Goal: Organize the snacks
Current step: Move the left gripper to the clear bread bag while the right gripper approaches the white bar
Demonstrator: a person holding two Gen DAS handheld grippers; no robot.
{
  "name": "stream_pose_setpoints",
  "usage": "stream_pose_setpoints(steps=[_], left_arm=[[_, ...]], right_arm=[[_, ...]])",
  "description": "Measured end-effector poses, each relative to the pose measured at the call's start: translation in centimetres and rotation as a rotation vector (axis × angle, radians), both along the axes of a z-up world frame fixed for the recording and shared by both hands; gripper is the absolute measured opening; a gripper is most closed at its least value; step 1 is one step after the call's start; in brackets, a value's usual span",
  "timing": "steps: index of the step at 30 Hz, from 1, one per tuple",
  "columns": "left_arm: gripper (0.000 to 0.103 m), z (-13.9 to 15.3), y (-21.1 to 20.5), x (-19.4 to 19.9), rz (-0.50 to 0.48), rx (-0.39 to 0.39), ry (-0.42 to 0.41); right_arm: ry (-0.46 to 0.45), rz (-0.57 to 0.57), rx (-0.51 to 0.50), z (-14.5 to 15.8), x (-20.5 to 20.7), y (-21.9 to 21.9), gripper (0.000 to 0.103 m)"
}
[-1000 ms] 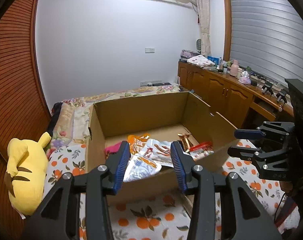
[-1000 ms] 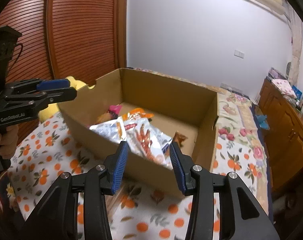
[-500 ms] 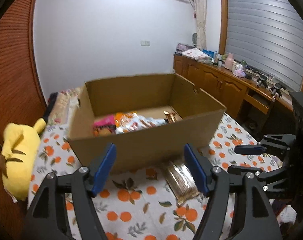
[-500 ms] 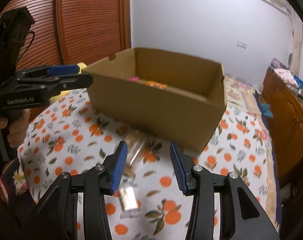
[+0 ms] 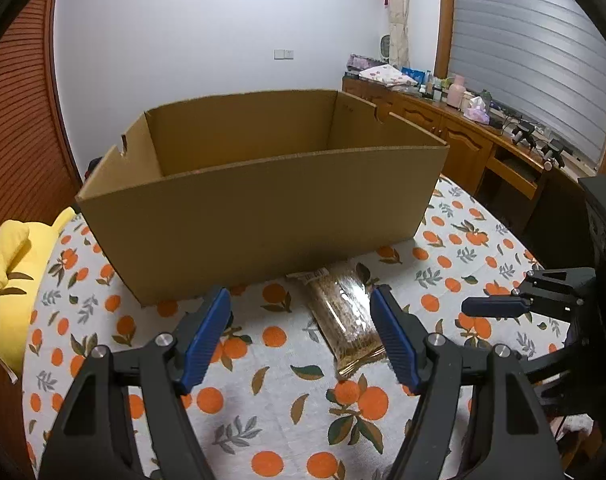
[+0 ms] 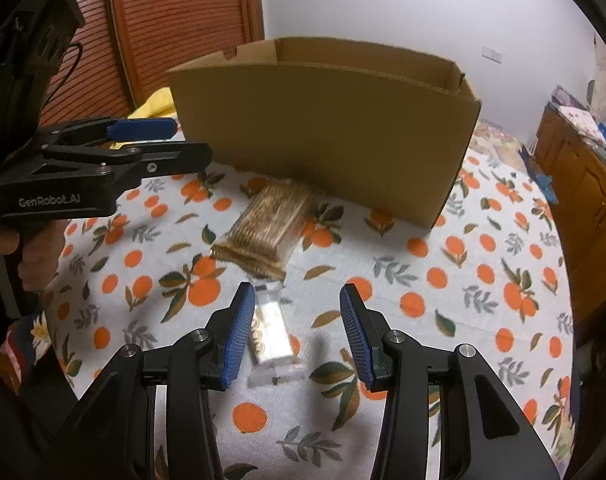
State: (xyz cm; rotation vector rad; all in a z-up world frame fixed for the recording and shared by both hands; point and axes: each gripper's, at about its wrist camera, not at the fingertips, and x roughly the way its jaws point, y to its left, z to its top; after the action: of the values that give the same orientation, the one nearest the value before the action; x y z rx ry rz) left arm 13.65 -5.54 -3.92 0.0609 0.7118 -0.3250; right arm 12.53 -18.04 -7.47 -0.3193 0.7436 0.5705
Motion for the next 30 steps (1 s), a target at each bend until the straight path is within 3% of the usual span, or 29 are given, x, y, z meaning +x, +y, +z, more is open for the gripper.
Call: stream_pose_setpoints(steps=[12, 20, 30], left_arm=[[0.073, -2.5, -0.5, 1.5, 0.009, -0.004, 0.075], [0.073, -3.3, -1.6, 2.6, -0.008, -0.017, 0.109], [0.073, -4.3, -3.3, 3.8, -0.033, -0.013, 0.152]], right_arm=[[0.059, 0.038, -0.025, -2.5, -0.1, 1.0, 0.041], [0.06, 0.04, -0.03, -2.8, 0.0, 0.9, 0.035], [0.032, 0.034, -0.033, -3.2, -0.4, 1.2, 0.037]])
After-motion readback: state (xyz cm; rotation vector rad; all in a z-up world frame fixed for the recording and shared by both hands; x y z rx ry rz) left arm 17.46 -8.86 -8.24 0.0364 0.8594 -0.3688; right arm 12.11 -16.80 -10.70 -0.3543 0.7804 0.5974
